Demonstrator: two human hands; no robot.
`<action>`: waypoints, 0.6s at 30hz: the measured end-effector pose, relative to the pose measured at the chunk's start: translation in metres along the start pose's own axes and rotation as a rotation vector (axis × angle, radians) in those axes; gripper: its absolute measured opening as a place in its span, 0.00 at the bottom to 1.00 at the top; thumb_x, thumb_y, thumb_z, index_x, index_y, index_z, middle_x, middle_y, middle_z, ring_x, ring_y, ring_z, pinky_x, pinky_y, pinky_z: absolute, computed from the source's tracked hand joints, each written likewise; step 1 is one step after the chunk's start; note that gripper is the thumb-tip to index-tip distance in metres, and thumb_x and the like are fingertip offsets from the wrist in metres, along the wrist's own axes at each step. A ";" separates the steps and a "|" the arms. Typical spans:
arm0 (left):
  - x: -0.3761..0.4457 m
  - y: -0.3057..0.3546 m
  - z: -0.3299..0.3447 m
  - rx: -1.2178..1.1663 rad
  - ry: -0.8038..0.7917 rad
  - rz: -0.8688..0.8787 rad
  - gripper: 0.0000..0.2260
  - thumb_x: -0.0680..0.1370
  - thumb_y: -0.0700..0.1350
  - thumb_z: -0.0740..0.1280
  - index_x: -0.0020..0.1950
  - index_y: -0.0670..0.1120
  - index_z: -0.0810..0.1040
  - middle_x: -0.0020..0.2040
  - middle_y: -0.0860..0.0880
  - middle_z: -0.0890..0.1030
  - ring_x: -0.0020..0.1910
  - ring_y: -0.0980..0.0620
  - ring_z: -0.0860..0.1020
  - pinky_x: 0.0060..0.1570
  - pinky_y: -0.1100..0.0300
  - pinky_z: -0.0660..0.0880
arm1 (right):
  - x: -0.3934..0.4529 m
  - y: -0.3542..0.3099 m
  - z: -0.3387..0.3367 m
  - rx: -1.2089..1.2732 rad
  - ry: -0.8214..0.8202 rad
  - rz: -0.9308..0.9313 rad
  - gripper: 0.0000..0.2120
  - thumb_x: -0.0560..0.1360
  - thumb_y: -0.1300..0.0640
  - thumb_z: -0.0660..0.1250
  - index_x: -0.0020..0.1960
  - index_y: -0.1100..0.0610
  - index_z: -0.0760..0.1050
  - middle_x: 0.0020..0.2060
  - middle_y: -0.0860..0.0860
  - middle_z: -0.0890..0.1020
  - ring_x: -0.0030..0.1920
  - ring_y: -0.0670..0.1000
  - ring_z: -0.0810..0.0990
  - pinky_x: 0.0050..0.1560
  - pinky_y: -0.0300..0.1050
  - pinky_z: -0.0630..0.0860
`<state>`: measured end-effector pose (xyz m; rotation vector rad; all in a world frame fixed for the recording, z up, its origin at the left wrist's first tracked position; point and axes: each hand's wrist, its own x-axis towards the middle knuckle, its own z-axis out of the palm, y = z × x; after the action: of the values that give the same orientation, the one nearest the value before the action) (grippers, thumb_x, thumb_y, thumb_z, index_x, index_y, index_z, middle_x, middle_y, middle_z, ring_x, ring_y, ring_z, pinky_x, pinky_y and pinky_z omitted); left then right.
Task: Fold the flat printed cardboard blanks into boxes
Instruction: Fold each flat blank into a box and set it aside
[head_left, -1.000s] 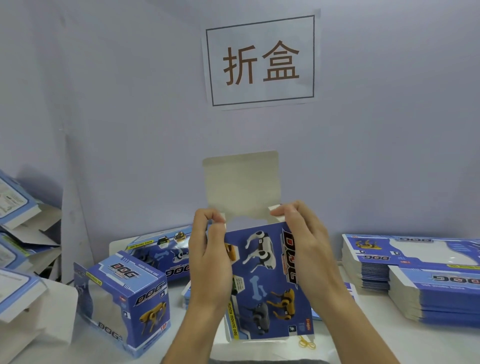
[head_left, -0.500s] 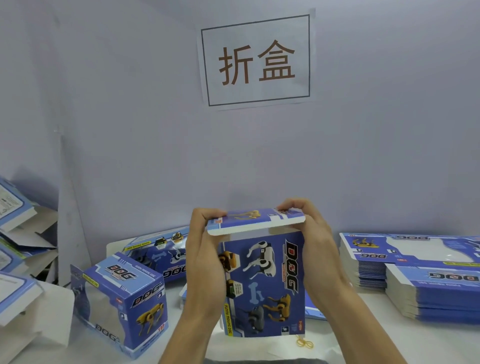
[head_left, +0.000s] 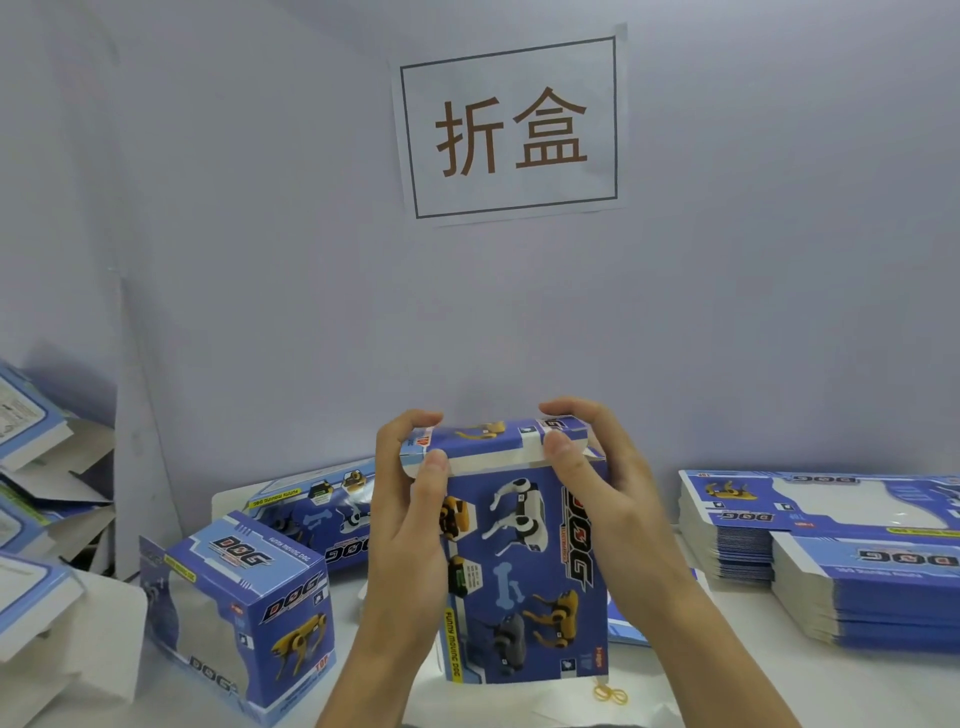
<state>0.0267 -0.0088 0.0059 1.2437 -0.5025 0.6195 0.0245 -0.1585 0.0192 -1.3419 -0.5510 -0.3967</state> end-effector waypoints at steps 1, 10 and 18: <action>0.000 -0.001 -0.001 0.003 -0.003 0.006 0.09 0.75 0.57 0.60 0.54 0.64 0.75 0.49 0.55 0.84 0.49 0.51 0.85 0.35 0.56 0.83 | 0.000 0.000 -0.001 0.009 -0.004 0.003 0.10 0.72 0.44 0.66 0.54 0.41 0.76 0.54 0.57 0.83 0.47 0.55 0.87 0.35 0.47 0.83; 0.000 -0.001 -0.001 0.052 -0.030 -0.031 0.12 0.72 0.61 0.62 0.55 0.66 0.75 0.50 0.52 0.83 0.54 0.46 0.83 0.40 0.43 0.83 | 0.002 0.000 -0.011 0.036 -0.021 0.048 0.08 0.73 0.46 0.66 0.52 0.45 0.76 0.47 0.55 0.86 0.43 0.58 0.86 0.38 0.54 0.83; 0.005 0.003 -0.008 0.107 -0.117 -0.032 0.14 0.73 0.63 0.68 0.56 0.60 0.80 0.51 0.48 0.81 0.52 0.47 0.83 0.41 0.54 0.82 | 0.004 0.004 -0.015 0.024 -0.018 0.040 0.08 0.73 0.51 0.60 0.51 0.48 0.74 0.42 0.54 0.84 0.38 0.57 0.85 0.31 0.47 0.80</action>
<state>0.0285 0.0006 0.0089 1.3929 -0.5516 0.5542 0.0322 -0.1720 0.0167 -1.3325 -0.5413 -0.3445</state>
